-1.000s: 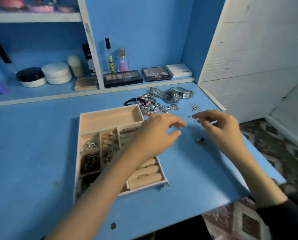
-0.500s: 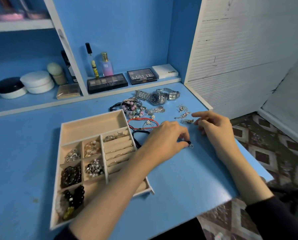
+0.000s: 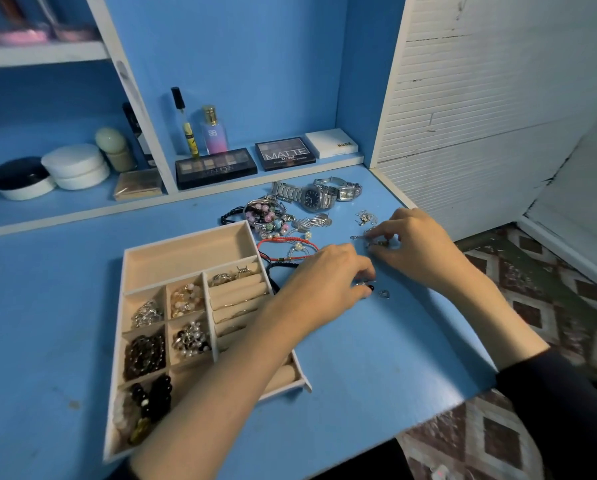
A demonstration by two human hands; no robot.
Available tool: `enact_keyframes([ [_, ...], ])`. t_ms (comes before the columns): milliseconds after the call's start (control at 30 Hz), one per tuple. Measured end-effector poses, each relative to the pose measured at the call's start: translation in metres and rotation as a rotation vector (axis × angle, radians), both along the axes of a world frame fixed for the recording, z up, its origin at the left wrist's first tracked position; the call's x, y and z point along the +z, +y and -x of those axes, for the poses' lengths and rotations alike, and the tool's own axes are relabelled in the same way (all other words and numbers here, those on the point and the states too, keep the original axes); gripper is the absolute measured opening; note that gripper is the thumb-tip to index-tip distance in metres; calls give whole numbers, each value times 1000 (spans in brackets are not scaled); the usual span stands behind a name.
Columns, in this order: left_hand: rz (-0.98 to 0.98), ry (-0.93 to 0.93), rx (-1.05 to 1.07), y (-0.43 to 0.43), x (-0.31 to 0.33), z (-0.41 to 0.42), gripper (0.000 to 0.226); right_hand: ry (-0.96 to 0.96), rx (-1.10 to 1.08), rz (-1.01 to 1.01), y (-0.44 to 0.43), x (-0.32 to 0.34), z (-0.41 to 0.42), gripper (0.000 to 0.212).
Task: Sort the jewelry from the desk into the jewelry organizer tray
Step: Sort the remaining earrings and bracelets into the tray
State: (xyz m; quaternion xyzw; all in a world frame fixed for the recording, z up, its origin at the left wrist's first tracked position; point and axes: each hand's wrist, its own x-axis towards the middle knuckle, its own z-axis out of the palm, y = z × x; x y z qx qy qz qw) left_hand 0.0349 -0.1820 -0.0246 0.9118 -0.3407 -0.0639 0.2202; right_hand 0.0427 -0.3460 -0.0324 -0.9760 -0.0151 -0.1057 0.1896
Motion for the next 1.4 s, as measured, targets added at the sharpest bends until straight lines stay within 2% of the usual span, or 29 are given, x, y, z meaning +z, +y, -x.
enact_keyframes([
  [100, 40, -4, 21, 3, -2, -2, 15, 14, 11, 70, 3, 4, -2, 16],
  [200, 79, 14, 47, 7, -4, -4, 18, 2, 20, 124, 4, 6, -2, 15],
  [333, 92, 33, 62, 13, -2, -2, 20, -54, 45, 105, 5, 3, 0, 14],
  [433, 126, 23, 76, 19, -2, 0, 19, -132, 43, -54, 5, 3, 3, 9],
  [500, 176, 37, 101, 21, 0, 1, 19, -160, 6, -270, 6, 6, 7, 8],
  [667, 376, 133, 198, 28, 10, 4, 17, -121, -59, -732, 13, 14, 13, 8],
  [767, 531, 218, 250, 36, 18, 7, 16, -79, -27, -913, 18, 20, 17, 10],
  [867, 659, 309, 276, 48, 27, 10, 15, -53, 15, -1013, 27, 26, 21, 11],
  [1033, 752, 312, 310, 77, 42, 13, 19, -7, 98, -1089, 50, 31, 24, 9],
  [1167, 735, 263, 348, 105, 52, 20, 20, 33, 202, -1144, 76, 35, 30, 13],
  [1400, 734, 228, 439, 149, 58, 39, 19, 160, 378, -1180, 123, 38, 44, 8],
])
